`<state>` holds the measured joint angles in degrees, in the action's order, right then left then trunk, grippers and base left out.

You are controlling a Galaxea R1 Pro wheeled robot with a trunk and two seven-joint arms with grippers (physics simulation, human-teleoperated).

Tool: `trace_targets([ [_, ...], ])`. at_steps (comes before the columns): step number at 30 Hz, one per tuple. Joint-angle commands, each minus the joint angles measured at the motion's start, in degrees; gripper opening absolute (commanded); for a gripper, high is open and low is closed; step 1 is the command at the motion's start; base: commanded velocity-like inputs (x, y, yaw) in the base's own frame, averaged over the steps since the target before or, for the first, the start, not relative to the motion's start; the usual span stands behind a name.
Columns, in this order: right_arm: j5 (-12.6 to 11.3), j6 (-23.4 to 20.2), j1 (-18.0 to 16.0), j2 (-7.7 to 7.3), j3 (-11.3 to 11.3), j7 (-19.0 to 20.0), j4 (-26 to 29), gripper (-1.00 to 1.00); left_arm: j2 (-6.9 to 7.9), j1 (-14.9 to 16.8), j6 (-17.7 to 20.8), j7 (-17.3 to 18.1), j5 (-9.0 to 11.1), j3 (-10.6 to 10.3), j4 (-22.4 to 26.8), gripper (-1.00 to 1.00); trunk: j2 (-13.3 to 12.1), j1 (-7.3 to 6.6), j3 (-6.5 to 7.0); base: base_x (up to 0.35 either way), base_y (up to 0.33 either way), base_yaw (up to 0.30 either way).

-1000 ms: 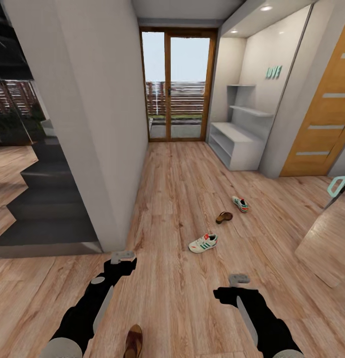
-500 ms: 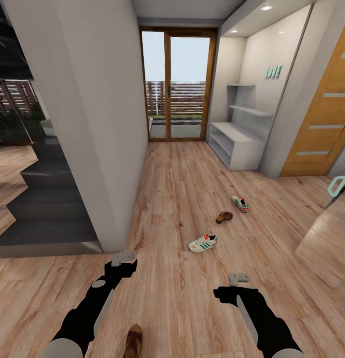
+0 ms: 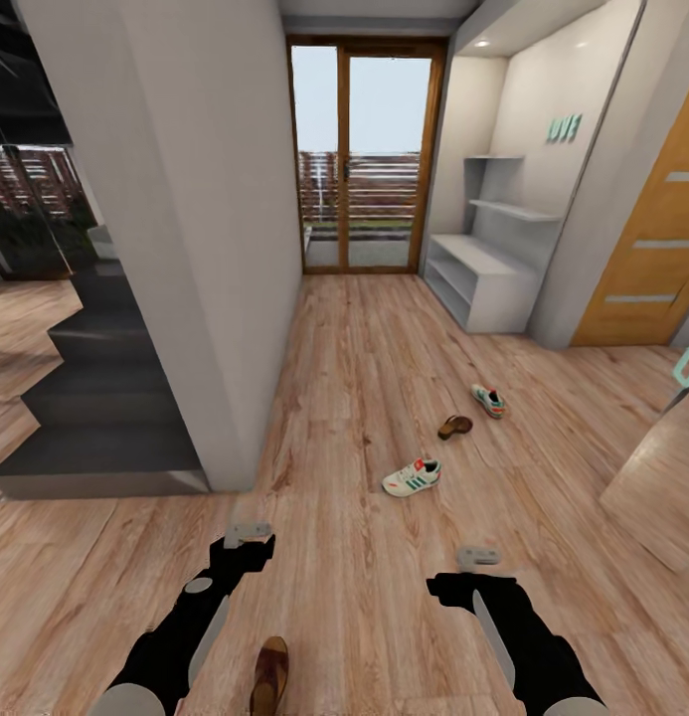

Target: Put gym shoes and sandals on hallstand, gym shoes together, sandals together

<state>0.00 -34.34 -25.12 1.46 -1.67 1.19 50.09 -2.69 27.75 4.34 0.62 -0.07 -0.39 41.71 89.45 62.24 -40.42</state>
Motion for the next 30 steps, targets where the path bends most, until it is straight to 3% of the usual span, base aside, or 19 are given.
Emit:
trace_targets([
  [1, 0.0, -0.3, 0.0, 0.05, -0.2, 0.1, 0.1, 1.0, 0.01, 0.0, -0.3, 0.1, 0.0, 0.0, -0.6, 1.0, 0.4, 0.22, -0.33, 0.0, 0.0, 0.108],
  [7, 0.0, -0.3, 0.0, 0.04, -0.2, 0.1, 0.1, 1.0, 0.04, 0.0, -3.3, 0.1, -0.1, 0.1, -5.2, 1.0, 2.9, 1.54, -1.95, 0.0, 0.0, 0.11],
  [17, 0.0, -0.3, 0.0, 0.03, -0.1, 0.1, 0.1, 1.0, 0.05, 0.0, -5.5, 0.0, -0.1, 0.1, -6.6, 1.0, 2.9, 1.54, -2.87, -0.001, 0.0, 0.111],
  [30, 0.0, -0.3, 0.0, 0.03, -0.2, 0.1, 0.1, 1.0, -0.01, 0.0, -5.7, 0.0, -0.1, 0.0, -6.6, 1.0, 2.9, 1.54, -4.07, -0.129, 0.0, 0.049],
])
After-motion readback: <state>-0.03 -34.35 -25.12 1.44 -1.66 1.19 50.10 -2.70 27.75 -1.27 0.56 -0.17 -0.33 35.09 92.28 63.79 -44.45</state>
